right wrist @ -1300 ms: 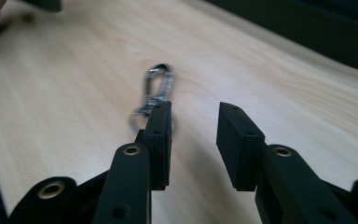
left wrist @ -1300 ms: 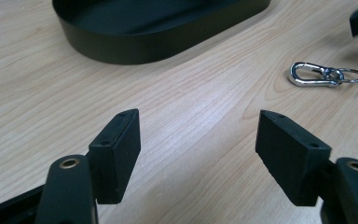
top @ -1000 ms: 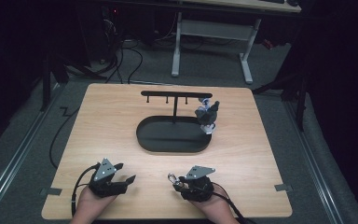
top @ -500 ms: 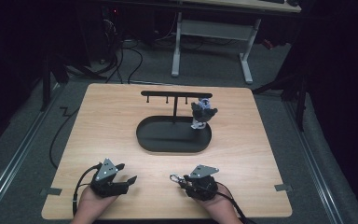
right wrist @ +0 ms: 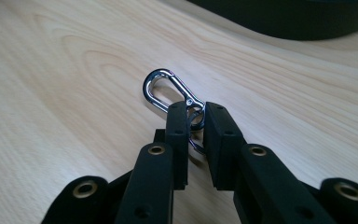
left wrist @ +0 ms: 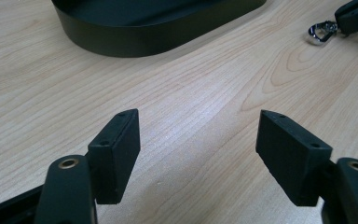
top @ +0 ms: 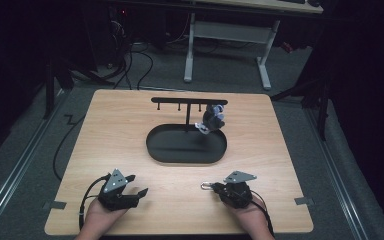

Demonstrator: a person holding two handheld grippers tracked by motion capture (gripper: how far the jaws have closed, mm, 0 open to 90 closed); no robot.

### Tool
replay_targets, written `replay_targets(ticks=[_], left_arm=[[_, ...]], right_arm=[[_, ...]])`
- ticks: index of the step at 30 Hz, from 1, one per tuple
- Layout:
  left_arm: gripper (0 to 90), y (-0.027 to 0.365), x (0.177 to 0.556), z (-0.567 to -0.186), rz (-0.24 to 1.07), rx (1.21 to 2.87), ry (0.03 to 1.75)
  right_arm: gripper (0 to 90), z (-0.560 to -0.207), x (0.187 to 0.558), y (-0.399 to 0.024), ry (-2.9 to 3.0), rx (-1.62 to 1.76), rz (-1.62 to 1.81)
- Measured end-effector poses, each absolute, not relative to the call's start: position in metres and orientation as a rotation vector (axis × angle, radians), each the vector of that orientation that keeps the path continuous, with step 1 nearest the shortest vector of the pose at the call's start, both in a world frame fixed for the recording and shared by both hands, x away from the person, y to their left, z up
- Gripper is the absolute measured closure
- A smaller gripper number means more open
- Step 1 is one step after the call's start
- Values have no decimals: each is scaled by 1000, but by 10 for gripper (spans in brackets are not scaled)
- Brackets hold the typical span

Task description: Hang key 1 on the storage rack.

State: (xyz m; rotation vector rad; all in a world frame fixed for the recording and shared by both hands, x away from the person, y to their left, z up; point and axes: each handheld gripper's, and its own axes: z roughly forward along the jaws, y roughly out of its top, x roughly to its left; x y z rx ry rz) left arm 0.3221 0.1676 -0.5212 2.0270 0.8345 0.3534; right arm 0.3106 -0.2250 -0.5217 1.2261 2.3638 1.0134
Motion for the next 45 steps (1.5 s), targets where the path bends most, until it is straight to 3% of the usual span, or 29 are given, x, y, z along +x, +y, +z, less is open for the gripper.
replay_targets(ticks=[10, 18, 20, 21, 24, 28, 32, 35, 40, 42, 44, 45], left_arm=[[311, 164, 323, -522, 347, 2038, 821], [311, 164, 324, -522, 340, 2039, 819], [311, 164, 324, -522, 342, 2037, 818], [311, 164, 323, -521, 340, 2035, 816], [311, 164, 324, -522, 334, 2041, 812], [311, 163, 323, -523, 333, 2049, 811], [311, 164, 323, -523, 332, 2049, 816], [311, 165, 324, -524, 326, 2048, 818], [311, 163, 324, -523, 323, 2052, 812], [311, 163, 324, -523, 324, 2052, 810], [311, 162, 324, -523, 320, 2055, 808], [311, 162, 324, -523, 320, 2057, 806]], right_arm=[[844, -516, 311, -260, 2261, 1346, 1053], [822, -514, 314, -271, 2231, 1383, 1054], [730, -513, 313, -272, 2239, 1379, 1069], [610, -513, 312, -272, 2244, 1376, 1074], [488, -516, 313, -269, 2270, 1354, 1048], [460, -521, 319, -265, 2307, 1317, 1013], [487, -524, 320, -262, 2333, 1276, 971], [604, -523, 319, -262, 2323, 1279, 965], [609, -521, 315, -262, 2329, 1273, 984], [708, -519, 314, -263, 2325, 1294, 1022], [693, -519, 313, -264, 2323, 1325, 1067], [733, -519, 313, -264, 2324, 1323, 1051]])
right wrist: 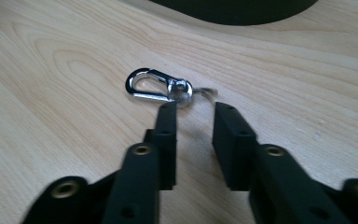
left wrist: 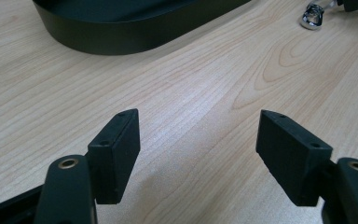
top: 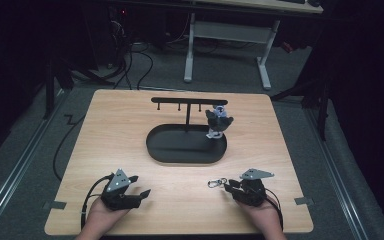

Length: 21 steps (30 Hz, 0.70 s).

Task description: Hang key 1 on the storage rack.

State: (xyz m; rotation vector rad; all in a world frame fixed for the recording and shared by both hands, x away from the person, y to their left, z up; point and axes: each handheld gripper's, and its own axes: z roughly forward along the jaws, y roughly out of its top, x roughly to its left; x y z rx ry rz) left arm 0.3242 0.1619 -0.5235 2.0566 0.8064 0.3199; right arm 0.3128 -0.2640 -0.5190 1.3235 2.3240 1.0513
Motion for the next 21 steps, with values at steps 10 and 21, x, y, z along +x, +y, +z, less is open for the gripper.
replay_targets(ticks=[10, 21], left_arm=[[311, 162, 324, -524, 317, 2062, 805], [311, 163, 324, -524, 320, 2061, 802]], right_arm=[[641, -516, 315, -265, 2279, 1372, 1081], [693, -522, 325, -250, 2285, 1410, 1001]])
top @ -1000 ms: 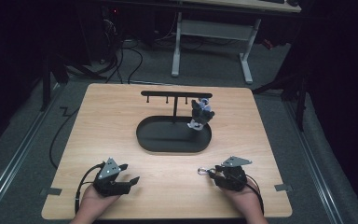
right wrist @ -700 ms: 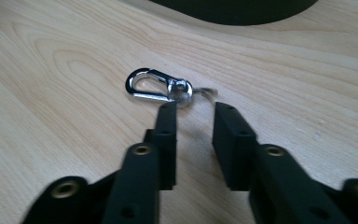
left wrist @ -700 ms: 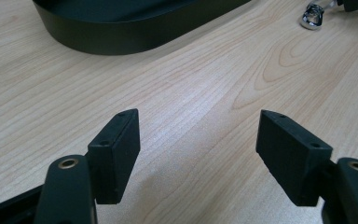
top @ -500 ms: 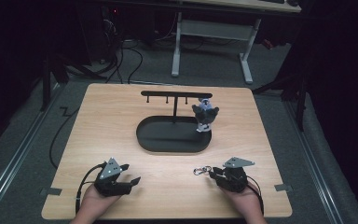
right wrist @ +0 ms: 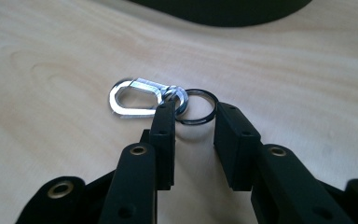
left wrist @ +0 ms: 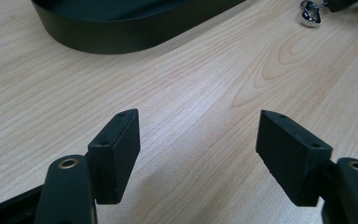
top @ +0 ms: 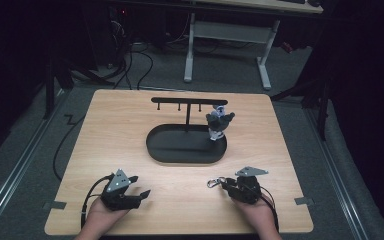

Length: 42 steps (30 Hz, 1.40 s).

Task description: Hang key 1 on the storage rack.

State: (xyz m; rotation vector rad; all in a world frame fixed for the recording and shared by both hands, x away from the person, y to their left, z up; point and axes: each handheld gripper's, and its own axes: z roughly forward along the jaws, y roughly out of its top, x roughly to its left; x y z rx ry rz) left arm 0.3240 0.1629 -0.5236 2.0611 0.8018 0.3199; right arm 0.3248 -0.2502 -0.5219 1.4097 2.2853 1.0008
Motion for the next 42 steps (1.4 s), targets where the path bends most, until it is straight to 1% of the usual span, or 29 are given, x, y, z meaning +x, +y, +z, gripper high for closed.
replay_targets(ticks=[1, 2, 3, 6, 7, 10, 11, 15, 19, 21, 23, 24, 28, 30, 33, 34, 35, 38, 42], left_arm=[[311, 163, 324, -523, 321, 2060, 800], [311, 163, 324, -523, 323, 2059, 799], [311, 164, 324, -523, 322, 2058, 800], [311, 165, 324, -522, 323, 2053, 806], [311, 165, 324, -523, 322, 2053, 806], [311, 164, 325, -523, 322, 2058, 807], [311, 163, 325, -524, 321, 2061, 807], [311, 163, 323, -522, 323, 2055, 804], [311, 164, 323, -522, 322, 2053, 807], [311, 164, 324, -523, 320, 2057, 809], [312, 164, 323, -524, 320, 2063, 808], [312, 163, 323, -524, 319, 2064, 807], [312, 163, 322, -523, 323, 2064, 806], [312, 163, 322, -523, 326, 2062, 810], [312, 164, 322, -523, 324, 2059, 810], [312, 165, 322, -522, 325, 2058, 809], [311, 165, 323, -522, 325, 2057, 810], [312, 167, 323, -522, 325, 2052, 812], [312, 168, 323, -522, 327, 2047, 813]], right_arm=[[703, -520, 337, -248, 2265, 1401, 967], [703, -520, 337, -248, 2265, 1401, 967], [708, -518, 347, -248, 2258, 1404, 948], [724, -514, 353, -246, 2234, 1400, 927], [739, -506, 349, -241, 2238, 1390, 1001], [747, -504, 342, -229, 2287, 1336, 1012], [749, -508, 337, -211, 2361, 1283, 1008], [758, -517, 333, -203, 2403, 1259, 951], [759, -516, 326, -214, 2415, 1280, 959], [758, -514, 314, -233, 2421, 1284, 945], [759, -513, 310, -240, 2423, 1299, 936], [760, -512, 305, -253, 2429, 1331, 938], [762, -505, 302, -262, 2438, 1330, 913], [759, -492, 312, -259, 2460, 1299, 908], [711, -485, 330, -250, 2525, 1253, 863], [711, -485, 330, -250, 2525, 1253, 863], [685, -484, 343, -243, 2567, 1241, 827], [661, -490, 353, -236, 2624, 1242, 753], [655, -496, 357, -236, 2652, 1261, 727]])
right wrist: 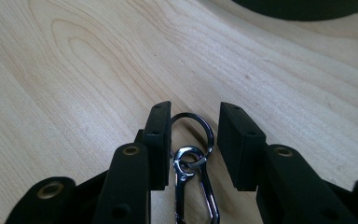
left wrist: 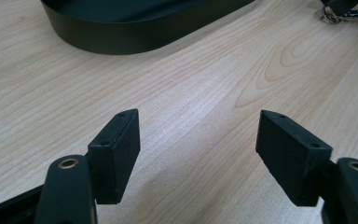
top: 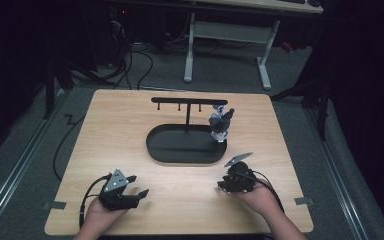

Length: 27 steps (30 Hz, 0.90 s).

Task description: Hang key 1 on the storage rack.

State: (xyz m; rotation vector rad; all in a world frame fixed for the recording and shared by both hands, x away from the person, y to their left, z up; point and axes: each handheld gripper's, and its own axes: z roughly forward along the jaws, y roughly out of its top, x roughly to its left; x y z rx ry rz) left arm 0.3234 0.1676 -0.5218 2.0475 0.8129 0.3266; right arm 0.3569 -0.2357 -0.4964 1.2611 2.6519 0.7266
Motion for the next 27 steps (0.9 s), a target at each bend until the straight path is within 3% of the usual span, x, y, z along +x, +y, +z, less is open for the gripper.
replay_targets(ticks=[1, 2, 3, 5, 27], left_arm=[[311, 168, 323, -522, 325, 2049, 813], [311, 168, 323, -522, 325, 2049, 812], [311, 167, 323, -522, 325, 2049, 810], [311, 167, 323, -522, 324, 2050, 809], [312, 164, 323, -523, 322, 2063, 808]], right_arm=[[731, -498, 357, -236, 2670, 1266, 721], [731, -498, 357, -236, 2670, 1266, 721], [832, -497, 354, -235, 2668, 1248, 722], [868, -494, 352, -236, 2658, 1222, 736], [872, -491, 325, -255, 2554, 1212, 760]])
